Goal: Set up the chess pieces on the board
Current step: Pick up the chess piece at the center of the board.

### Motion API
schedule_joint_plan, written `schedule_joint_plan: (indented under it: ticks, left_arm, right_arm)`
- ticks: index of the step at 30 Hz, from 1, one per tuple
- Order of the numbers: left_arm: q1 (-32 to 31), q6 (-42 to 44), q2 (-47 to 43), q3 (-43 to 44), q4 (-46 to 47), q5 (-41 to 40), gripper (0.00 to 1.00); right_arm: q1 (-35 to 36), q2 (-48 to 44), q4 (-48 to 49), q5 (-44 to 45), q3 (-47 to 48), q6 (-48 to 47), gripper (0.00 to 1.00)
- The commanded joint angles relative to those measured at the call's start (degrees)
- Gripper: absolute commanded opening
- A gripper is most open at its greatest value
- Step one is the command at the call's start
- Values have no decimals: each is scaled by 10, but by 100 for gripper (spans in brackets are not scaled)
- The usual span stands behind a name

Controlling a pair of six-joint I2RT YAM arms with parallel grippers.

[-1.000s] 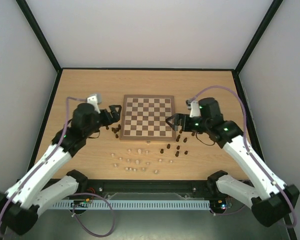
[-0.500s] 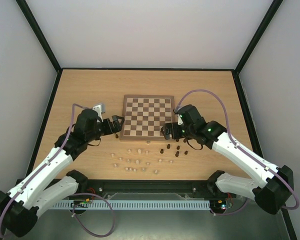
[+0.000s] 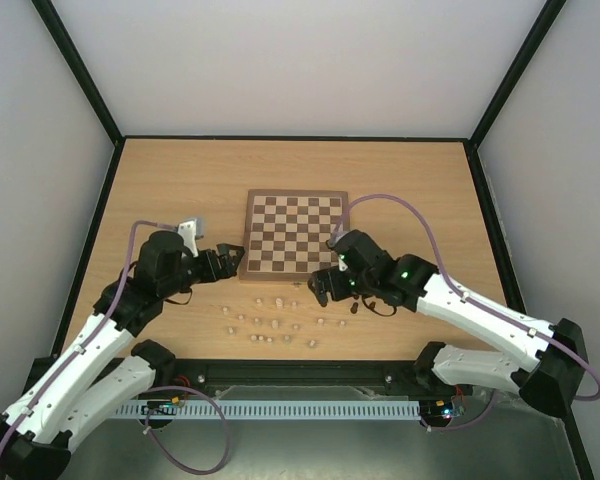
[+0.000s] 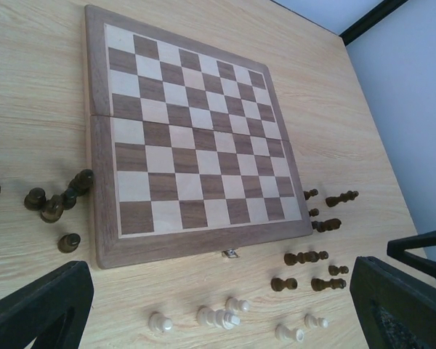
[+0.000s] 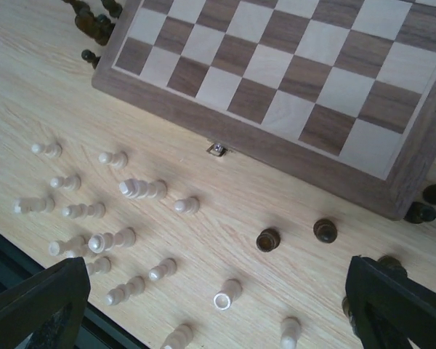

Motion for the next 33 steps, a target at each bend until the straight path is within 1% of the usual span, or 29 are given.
schedule_joint_plan:
  ticks: [1,4,7,10,13,17,18,22,30,33]
  left_arm:
    - [-4,3,-2,9,-39,-11,99]
    - [-4,9,11,24,-53,-18,100]
    - [-3,2,8,23,-46,-9,100]
    - [-4,-3,9,32,-48,-14,100]
    - [-4,-7,9,41,-54,-21,100]
    - [-4,-12,7,58,-79,-51,100]
    - [-4,-12,6,64,-90,-61,99]
    - [-4,-11,2,80,-118,-93,100]
    - [-4,-7,-9,84,-126,-95,100]
    - [-4,-7,-7,90,-128,-94,100]
  right_arm:
    - [63,28,-35,85,26,24,94]
    - [109,60,-35,109,35,29,92]
    - [143,96,-32,115,49,27,80]
    - [179,132,-31,128,70,26,75]
    - [207,164,-36,138,96,25,73]
    - [238,217,-50,136,135,24,61]
    - [247,227,-54,134,144,24,56]
    - [261,262,-76,125,163,37,44]
    - [277,287,-83,100,171,58,35]
    - [282,306,-81,97,173,60,34]
